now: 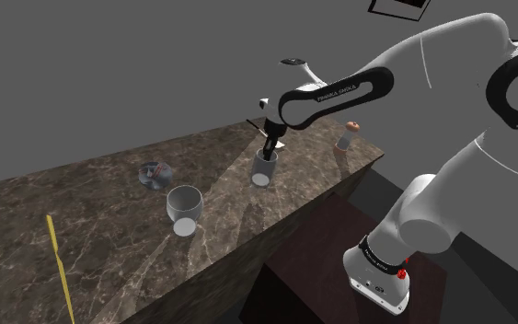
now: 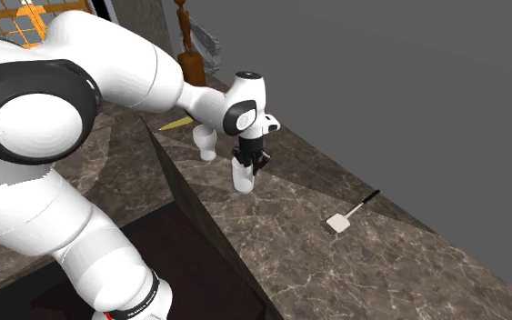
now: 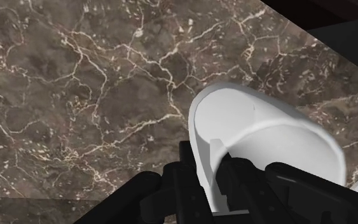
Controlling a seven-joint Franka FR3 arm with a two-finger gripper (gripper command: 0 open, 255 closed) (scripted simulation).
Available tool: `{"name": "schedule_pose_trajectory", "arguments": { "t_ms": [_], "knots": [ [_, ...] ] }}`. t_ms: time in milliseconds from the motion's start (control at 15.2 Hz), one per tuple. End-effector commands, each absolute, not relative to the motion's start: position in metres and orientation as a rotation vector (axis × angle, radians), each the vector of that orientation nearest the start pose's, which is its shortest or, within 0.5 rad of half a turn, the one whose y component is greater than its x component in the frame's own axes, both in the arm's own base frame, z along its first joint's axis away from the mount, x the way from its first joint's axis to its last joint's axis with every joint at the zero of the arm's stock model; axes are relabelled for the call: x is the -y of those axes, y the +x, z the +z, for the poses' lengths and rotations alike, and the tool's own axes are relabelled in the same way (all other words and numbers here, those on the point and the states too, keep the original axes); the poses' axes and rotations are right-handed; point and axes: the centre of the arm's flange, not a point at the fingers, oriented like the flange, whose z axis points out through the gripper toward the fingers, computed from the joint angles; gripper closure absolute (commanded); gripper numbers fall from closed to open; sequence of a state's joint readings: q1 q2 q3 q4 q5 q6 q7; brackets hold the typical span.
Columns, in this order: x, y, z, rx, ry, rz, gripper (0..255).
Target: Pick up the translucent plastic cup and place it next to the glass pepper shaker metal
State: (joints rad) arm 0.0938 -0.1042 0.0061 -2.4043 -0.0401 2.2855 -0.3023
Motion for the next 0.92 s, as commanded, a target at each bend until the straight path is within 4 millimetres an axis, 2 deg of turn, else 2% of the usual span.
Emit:
{"name": "schedule_pose_trajectory", "arguments": {
  "t_ms": [0, 858],
  "knots": [
    [-0.046, 0.475, 0.364, 0.675, -3.098, 0.028, 255],
    [-0.046, 0.475, 0.432, 0.675, -3.098, 0.028, 255]
  ]
}}
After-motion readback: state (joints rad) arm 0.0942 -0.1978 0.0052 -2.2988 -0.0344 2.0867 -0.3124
